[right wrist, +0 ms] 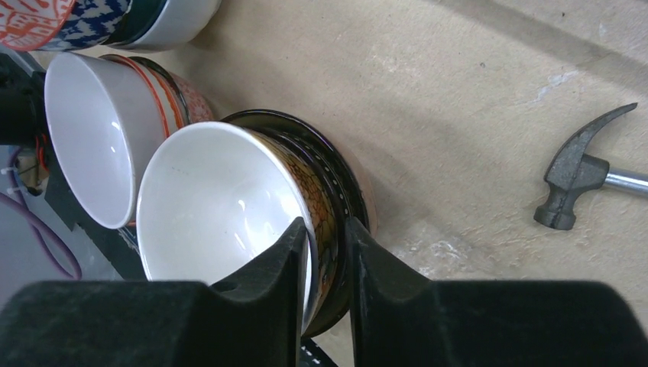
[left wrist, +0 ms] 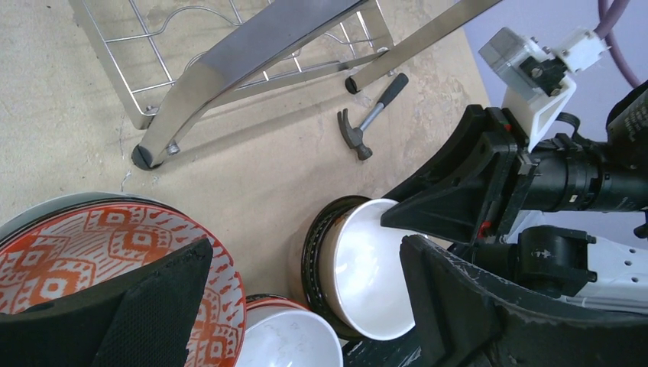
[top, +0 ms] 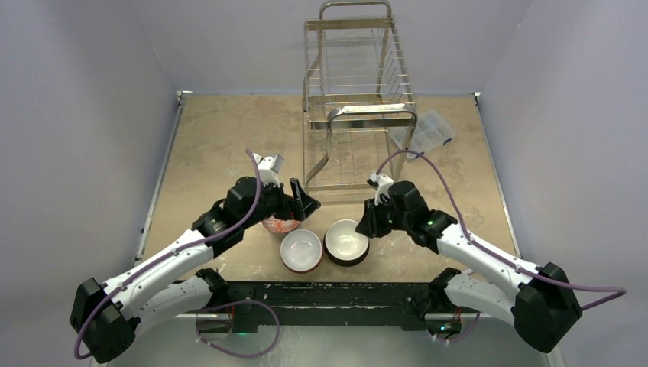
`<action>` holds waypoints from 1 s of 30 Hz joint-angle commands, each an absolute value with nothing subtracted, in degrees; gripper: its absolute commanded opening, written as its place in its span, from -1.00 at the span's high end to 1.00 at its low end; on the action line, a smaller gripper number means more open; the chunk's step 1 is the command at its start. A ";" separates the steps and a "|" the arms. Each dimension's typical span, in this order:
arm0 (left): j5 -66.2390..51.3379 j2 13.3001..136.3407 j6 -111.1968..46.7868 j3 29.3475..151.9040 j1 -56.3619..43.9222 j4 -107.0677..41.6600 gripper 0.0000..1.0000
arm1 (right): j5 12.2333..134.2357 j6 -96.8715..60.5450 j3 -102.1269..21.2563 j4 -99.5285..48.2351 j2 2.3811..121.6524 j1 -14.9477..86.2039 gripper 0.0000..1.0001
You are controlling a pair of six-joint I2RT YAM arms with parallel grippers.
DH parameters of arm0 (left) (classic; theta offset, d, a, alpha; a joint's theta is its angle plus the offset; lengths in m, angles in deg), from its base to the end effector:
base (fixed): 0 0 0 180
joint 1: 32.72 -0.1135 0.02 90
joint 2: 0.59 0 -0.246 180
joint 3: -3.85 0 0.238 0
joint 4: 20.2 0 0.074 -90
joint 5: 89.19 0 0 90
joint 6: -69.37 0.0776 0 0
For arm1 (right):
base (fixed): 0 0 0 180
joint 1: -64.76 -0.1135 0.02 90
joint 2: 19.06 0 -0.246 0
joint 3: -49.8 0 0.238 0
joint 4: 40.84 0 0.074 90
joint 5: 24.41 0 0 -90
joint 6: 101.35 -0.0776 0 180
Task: Load the bowls into the dish rack
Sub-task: Pick up the bowl from the center of the board.
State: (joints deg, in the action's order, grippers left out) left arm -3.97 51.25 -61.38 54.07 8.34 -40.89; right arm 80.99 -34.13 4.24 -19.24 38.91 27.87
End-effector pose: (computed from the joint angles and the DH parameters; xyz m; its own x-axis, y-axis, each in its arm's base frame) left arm 0.1812 -0.1664 0.2428 -0.6821 -0.2685 -0.6802 0.3531 0.6936 -0.6279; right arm 0.1838 0.1637 0.1877 -0.7047 -0.0622 -0.7068 -0.5227 0.7191 0.4579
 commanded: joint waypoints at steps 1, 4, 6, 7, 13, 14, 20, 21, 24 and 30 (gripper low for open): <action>-4.04 50.41 -62.83 54.61 8.32 -37.30 -0.84 | 79.13 -33.12 1.83 -19.11 39.94 27.10 0.51; -1.84 49.96 -63.89 54.51 8.27 -36.30 -0.85 | 78.57 -32.79 1.27 -18.97 40.06 26.89 0.68; -0.65 49.86 -64.40 54.37 8.28 -35.70 -0.85 | 78.20 -32.75 0.87 -18.95 39.36 26.85 0.85; -0.31 49.86 -64.44 54.27 8.30 -35.67 -0.85 | 77.98 -32.69 0.50 -18.86 38.91 26.87 0.96; -3.35 49.42 -64.04 50.93 8.32 -26.26 -0.88 | 76.32 -32.62 -1.46 -18.31 35.15 26.83 1.00; -3.61 49.65 -64.31 50.87 8.33 -26.14 -0.88 | 76.05 -32.82 -1.79 -18.52 34.31 26.87 1.00; -7.71 50.54 -64.21 52.36 8.28 -26.78 -0.90 | 74.69 -36.15 -2.15 -19.73 30.22 26.87 1.00; -7.79 50.26 -64.40 52.24 8.26 -26.78 -0.91 | 74.05 -36.64 -2.12 -20.45 29.65 26.83 1.00; -7.80 49.03 -64.61 51.97 8.28 -26.91 -0.94 | 72.61 -37.41 -2.73 -22.58 28.78 26.87 1.00; -7.49 47.95 -66.52 51.42 8.32 -26.28 -0.97 | 73.44 -38.78 -4.40 -28.27 31.60 27.41 1.00</action>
State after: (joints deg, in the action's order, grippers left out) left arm -6.54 49.17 -64.57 51.36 8.34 -29.46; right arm 72.90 -35.86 0.26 -18.34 30.65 26.91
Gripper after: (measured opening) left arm 0.978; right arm 0.030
